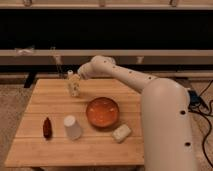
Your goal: Stand the bottle upright
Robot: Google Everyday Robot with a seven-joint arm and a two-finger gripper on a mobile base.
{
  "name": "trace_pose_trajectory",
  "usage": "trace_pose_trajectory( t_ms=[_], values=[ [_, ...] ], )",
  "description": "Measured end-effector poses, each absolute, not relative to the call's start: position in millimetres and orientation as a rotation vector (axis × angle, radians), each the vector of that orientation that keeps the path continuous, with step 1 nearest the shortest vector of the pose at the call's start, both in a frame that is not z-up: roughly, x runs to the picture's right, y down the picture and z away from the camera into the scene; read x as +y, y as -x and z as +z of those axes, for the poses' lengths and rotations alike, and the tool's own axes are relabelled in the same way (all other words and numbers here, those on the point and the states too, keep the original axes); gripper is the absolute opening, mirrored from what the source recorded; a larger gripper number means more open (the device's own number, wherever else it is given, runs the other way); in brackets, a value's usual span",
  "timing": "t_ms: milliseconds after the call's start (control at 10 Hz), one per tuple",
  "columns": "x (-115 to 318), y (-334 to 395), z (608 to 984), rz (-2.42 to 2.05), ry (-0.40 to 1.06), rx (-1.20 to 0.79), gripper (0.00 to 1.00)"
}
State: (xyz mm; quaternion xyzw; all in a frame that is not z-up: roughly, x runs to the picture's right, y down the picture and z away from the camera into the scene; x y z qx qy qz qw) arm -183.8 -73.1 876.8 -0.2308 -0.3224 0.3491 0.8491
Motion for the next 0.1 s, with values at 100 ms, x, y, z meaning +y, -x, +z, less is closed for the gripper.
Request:
trace_pose_trajectory(
  t_ms=[100],
  values=[
    [-72.2, 185.9, 876.4, 0.730, 0.491, -0.678, 0.66]
  ],
)
